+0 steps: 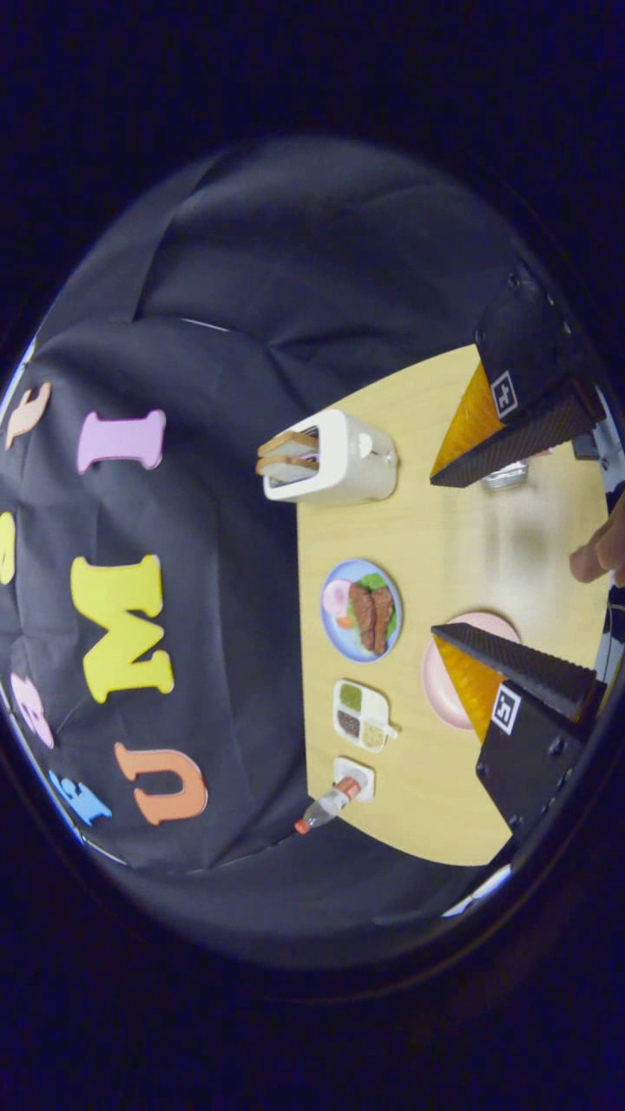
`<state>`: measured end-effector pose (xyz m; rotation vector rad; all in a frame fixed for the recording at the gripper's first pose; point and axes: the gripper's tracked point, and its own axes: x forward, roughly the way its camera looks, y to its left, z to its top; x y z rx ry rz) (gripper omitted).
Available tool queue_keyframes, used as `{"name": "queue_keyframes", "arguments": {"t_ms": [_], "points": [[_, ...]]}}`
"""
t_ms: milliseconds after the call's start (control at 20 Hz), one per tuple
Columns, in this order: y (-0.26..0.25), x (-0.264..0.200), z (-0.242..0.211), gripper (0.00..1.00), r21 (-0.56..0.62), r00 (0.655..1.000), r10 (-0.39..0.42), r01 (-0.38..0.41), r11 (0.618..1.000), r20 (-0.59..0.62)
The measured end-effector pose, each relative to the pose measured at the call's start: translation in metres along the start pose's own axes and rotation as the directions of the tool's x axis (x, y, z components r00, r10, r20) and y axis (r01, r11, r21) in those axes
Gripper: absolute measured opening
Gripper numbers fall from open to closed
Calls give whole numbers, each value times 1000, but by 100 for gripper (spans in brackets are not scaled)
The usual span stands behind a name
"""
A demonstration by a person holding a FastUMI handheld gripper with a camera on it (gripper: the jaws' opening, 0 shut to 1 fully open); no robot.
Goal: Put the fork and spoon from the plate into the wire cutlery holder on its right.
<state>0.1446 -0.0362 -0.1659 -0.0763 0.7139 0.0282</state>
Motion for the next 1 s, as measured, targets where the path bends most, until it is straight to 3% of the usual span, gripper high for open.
{"name": "queue_keyframes", "arguments": {"t_ms": [250, 550, 700, 850, 1000], "points": [[63, -53, 25, 96, -86, 976, 24, -5, 996, 215], [117, -114, 41, 96, -10, 939, 95, -97, 995, 330], [121, -152, 64, 96, 9, 894, 91, -105, 994, 438], [122, -188, 79, 96, 1, 828, 71, -85, 996, 556], [116, -209, 82, 96, -34, 765, 42, -26, 999, 643]]}}
